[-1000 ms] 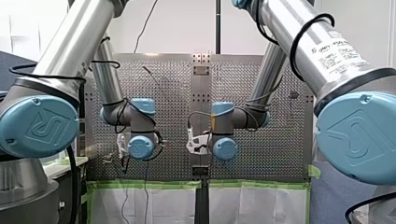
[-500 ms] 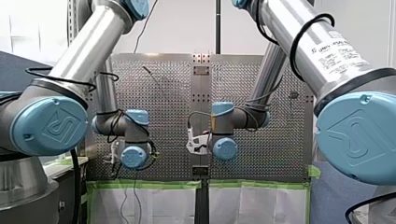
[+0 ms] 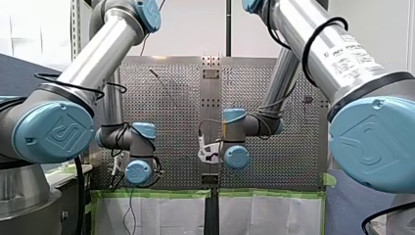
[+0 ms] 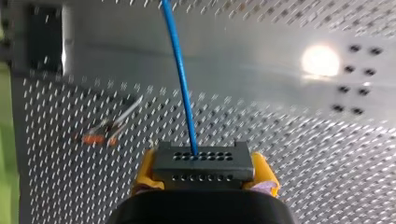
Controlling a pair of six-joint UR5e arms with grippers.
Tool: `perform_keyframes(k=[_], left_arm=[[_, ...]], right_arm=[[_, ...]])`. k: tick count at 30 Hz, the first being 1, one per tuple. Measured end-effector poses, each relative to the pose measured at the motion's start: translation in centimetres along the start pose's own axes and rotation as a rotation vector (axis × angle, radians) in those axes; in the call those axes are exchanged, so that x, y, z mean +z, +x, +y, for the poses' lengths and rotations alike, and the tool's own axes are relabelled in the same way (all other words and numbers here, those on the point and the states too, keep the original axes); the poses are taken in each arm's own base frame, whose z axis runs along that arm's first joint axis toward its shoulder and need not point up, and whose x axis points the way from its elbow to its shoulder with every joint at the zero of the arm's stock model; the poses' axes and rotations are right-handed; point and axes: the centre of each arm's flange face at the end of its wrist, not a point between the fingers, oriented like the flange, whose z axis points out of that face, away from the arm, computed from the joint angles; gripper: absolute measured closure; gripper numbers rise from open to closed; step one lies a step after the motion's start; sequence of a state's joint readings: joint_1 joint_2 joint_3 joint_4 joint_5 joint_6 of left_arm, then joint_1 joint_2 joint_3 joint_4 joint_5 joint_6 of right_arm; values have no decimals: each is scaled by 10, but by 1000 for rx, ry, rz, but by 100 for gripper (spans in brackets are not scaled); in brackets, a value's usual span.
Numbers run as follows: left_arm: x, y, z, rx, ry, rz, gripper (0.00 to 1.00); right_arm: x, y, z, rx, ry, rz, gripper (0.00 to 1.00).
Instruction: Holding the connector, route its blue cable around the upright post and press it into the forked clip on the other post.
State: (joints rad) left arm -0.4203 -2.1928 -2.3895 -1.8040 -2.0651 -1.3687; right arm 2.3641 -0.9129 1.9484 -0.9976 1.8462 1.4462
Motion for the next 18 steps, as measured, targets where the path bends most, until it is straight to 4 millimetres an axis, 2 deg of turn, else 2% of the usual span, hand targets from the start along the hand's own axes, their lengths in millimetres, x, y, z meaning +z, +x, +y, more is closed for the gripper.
perform_keyframes(k=[3, 8, 12, 18], left_arm=[[5, -12, -6, -22, -9, -20, 99], [15, -30, -5, -70, -46, -36, 99], [18, -41, -2, -105, -59, -40, 99], [31, -65, 0, -171, -71, -66, 99]], right_arm=[[13, -1, 12, -16, -44, -14, 62], [34, 18, 31, 9, -86, 3, 62], [51, 44, 43, 49, -100, 34, 62], [67, 88, 45, 110, -73, 89, 62]])
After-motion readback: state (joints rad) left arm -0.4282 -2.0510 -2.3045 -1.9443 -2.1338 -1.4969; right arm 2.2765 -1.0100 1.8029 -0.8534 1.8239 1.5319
